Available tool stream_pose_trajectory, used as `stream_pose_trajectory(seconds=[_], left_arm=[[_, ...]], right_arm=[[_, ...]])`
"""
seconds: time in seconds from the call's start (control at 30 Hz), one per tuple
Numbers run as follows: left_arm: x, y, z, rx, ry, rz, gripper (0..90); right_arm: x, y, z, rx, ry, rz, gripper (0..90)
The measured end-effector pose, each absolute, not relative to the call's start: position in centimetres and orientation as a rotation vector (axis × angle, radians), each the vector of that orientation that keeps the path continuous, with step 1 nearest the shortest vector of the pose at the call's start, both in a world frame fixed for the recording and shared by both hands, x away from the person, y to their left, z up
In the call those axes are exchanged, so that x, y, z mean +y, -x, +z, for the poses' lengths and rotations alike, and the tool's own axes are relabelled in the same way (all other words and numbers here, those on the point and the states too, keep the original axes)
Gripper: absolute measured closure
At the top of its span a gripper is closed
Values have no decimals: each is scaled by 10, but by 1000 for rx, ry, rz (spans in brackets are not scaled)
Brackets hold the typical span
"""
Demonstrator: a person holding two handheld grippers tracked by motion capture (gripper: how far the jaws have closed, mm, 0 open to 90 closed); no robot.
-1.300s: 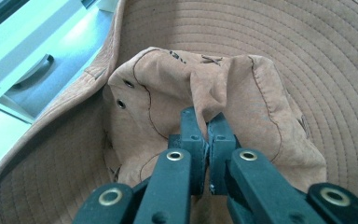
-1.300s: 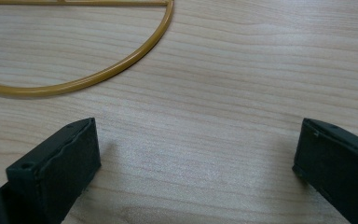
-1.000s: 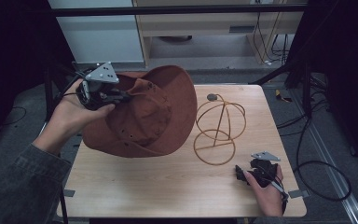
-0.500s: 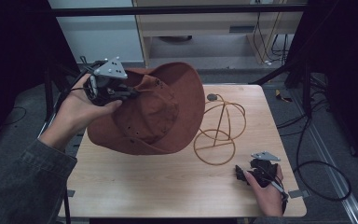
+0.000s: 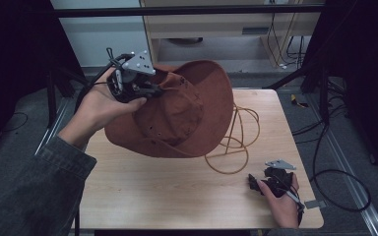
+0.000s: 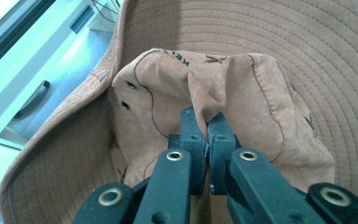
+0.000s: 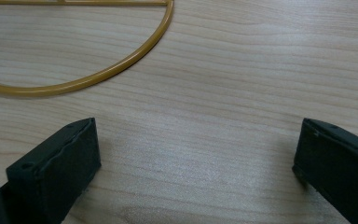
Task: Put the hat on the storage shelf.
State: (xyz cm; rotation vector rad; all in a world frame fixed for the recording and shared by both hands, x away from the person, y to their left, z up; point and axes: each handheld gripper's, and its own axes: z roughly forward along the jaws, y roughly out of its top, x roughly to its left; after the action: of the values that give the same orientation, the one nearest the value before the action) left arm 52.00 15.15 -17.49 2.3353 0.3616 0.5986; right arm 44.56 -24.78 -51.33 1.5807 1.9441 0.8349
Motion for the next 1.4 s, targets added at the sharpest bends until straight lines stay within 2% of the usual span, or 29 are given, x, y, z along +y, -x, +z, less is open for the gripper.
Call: stream_pose_trajectory(seconds=[1.4], left_arm=[[82,-536,-161,281,-2350,563,879]], right_arm=[[-249,-446,-514,1950,-1562,833,5]])
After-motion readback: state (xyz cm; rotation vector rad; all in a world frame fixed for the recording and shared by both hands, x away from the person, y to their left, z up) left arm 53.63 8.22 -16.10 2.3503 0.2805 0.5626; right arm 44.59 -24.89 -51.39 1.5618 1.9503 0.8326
